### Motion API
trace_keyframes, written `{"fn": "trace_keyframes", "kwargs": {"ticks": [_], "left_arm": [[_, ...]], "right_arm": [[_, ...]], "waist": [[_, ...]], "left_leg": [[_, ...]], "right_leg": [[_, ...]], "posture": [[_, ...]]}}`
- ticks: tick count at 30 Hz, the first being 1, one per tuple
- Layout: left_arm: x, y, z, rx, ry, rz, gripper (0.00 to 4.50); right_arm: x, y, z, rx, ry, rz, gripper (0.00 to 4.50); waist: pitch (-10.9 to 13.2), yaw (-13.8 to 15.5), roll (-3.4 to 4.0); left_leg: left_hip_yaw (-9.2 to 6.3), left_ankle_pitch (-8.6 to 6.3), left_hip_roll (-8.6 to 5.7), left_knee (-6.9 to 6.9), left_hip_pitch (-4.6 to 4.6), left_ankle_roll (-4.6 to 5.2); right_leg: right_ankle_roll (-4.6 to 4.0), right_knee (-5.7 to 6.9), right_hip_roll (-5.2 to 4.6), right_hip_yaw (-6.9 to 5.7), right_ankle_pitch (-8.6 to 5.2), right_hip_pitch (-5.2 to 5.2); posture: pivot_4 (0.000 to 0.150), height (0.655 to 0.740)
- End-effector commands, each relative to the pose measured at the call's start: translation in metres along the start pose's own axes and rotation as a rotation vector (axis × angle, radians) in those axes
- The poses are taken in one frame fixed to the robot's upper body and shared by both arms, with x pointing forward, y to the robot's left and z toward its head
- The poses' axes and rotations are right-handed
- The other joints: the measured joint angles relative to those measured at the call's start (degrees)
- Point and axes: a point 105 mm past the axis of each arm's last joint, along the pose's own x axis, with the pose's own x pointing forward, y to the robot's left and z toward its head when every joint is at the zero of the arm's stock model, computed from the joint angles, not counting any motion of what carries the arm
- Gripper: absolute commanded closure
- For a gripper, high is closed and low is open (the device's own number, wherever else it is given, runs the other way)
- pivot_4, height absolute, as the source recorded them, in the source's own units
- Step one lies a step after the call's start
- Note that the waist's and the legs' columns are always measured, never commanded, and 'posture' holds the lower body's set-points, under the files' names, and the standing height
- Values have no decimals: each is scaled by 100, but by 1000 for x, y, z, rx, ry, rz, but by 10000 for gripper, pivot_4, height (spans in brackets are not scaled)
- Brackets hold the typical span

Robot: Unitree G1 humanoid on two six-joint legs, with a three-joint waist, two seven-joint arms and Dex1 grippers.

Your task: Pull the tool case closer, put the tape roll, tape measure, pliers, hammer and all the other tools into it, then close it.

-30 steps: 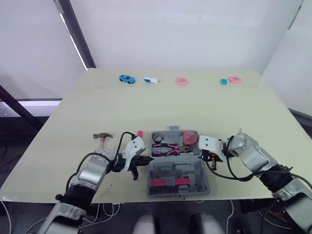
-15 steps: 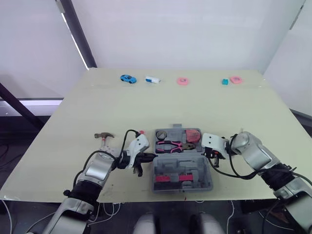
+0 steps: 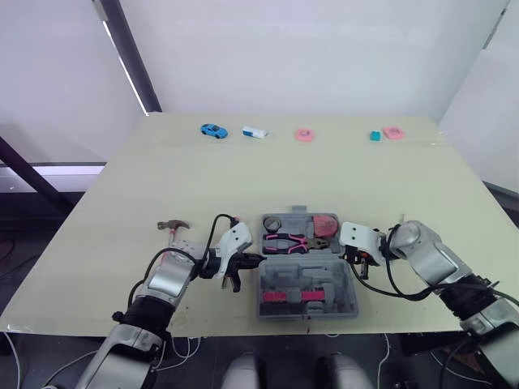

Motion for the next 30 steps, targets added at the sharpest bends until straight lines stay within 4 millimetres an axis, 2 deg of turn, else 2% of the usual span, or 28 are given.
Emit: {"fn": "trace_keyframes", "kwargs": {"ticks": [1,30], "left_arm": [[5,-3,12,53,-28,-27,44255],[1,9,7,73,-21,40,44255]], "right_arm": [[-5,-1,12,-28,-43,-11,44320],[0,-8,22,-32,-92,-65,44320]], "waist": [[0,0,0],[0,-60,0]], "left_leg": [[0,0,0,0,0,0],[-2,0,0,0,4,0]], "right_leg": [[0,0,0,0,0,0],[0,5,1,0,0,0]], "posture": [[1500,7400],[1500,7400]]}}
